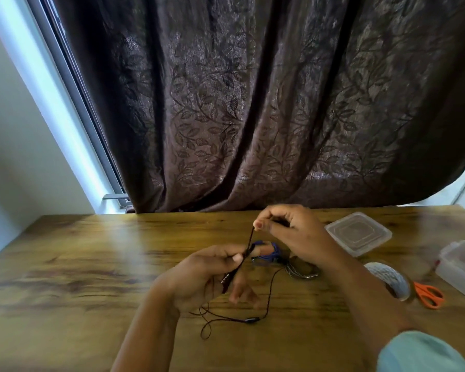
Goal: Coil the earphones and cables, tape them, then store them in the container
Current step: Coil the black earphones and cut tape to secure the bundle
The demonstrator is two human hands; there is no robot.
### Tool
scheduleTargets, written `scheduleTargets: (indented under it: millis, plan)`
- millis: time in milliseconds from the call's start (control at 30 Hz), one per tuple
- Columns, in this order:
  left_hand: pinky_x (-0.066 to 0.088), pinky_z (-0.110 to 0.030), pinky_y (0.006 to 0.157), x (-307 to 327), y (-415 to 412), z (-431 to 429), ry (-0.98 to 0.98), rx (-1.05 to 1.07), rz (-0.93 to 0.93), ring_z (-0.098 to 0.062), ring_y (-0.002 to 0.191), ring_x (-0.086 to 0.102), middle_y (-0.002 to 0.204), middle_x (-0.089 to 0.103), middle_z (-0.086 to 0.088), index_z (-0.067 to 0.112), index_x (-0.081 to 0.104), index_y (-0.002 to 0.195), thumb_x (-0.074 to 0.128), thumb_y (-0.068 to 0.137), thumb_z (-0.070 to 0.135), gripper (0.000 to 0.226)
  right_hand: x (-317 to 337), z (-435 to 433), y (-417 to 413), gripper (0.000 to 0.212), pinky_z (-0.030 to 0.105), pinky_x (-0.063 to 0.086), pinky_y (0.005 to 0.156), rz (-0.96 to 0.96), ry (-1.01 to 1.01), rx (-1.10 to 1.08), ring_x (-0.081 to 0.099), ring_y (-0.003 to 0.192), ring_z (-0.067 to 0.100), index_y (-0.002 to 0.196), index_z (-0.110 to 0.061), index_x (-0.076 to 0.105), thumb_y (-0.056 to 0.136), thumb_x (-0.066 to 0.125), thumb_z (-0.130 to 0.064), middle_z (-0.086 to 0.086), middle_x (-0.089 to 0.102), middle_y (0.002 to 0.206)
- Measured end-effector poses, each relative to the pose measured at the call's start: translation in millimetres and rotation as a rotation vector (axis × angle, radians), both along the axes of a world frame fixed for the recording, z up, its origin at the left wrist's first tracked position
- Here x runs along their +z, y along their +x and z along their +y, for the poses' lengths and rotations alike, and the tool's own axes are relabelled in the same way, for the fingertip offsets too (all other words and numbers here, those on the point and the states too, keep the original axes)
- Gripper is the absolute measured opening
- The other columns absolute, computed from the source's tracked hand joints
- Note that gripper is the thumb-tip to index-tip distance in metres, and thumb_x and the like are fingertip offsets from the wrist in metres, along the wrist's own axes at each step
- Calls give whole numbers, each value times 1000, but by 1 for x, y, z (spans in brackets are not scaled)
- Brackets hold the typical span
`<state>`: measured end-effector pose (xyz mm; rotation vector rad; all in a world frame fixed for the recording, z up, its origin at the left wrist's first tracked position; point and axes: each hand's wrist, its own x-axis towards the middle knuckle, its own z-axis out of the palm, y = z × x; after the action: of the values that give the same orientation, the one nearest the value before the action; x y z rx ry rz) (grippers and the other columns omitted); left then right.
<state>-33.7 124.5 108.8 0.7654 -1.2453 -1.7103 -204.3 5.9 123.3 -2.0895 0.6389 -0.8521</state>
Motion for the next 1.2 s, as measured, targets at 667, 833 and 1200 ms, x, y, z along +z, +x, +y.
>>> scheduleTargets:
  millis: [667, 833, 1200]
  plan:
    - [45, -33, 97, -18, 25, -18, -109, 987, -183, -10, 95, 69, 105, 72, 6, 28, 24, 147, 30, 103, 19, 46, -67, 47, 8, 23, 28, 39, 62, 362, 191, 253, 52, 62, 11, 83, -28, 64, 97, 49, -39, -4, 61, 74]
    - [41, -39, 101, -22, 21, -4, 130, 559, -568, -19, 97, 68, 95, 74, -1, 17, 50, 123, 37, 100, 19, 27, -33, 23, -12, 19, 31, 49, 63, 301, 77, 145, 63, 68, 7, 82, -29, 67, 95, 53, -35, -12, 68, 74]
    - [49, -50, 91, -18, -2, -7, 32, -112, 286, -18, 60, 67, 66, 63, -5, 5, 43, 137, 48, 96, 18, 43, -27, 10, 9, 13, 27, 48, 70, -148, 248, 15, 64, 73, 7, 75, -27, 71, 86, 65, -32, -3, 69, 74]
